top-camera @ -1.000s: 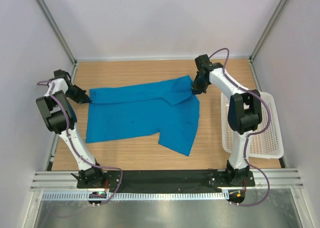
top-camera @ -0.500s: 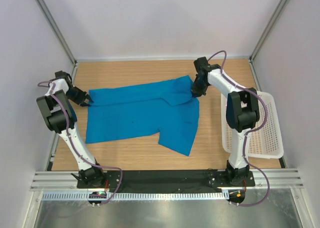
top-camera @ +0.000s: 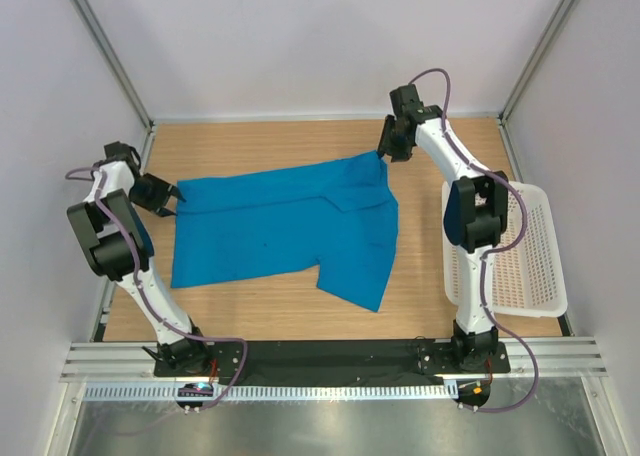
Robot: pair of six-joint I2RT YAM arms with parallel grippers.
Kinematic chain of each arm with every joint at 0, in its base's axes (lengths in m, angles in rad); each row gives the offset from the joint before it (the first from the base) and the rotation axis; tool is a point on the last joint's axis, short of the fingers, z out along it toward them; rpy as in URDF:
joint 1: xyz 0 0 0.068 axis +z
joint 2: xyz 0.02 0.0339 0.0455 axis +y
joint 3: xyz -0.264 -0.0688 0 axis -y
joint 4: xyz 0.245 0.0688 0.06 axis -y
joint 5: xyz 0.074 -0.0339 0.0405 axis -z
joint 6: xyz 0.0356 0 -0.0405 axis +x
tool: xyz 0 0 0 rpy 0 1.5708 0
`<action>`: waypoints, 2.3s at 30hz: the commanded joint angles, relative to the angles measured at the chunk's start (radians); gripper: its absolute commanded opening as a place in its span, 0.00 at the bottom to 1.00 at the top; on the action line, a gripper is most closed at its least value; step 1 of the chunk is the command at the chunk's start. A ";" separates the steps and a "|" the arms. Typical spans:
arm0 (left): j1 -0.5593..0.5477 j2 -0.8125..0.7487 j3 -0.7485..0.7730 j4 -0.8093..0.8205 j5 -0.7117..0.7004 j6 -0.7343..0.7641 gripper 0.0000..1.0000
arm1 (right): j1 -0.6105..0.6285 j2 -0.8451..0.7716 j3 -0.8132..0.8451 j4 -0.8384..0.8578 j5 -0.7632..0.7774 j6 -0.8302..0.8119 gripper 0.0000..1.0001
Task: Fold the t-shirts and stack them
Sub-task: Fold the tshirt
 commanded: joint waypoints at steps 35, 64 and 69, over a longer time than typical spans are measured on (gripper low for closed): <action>-0.036 0.243 0.105 0.354 0.287 -0.200 0.27 | -0.063 0.302 0.215 0.315 -0.217 0.017 0.33; -0.014 0.206 0.186 0.302 0.316 -0.195 0.47 | -0.086 0.300 0.334 0.241 -0.067 0.094 0.22; -0.014 0.126 0.171 0.268 0.342 -0.185 0.49 | -0.087 0.251 0.390 0.114 -0.054 0.087 0.37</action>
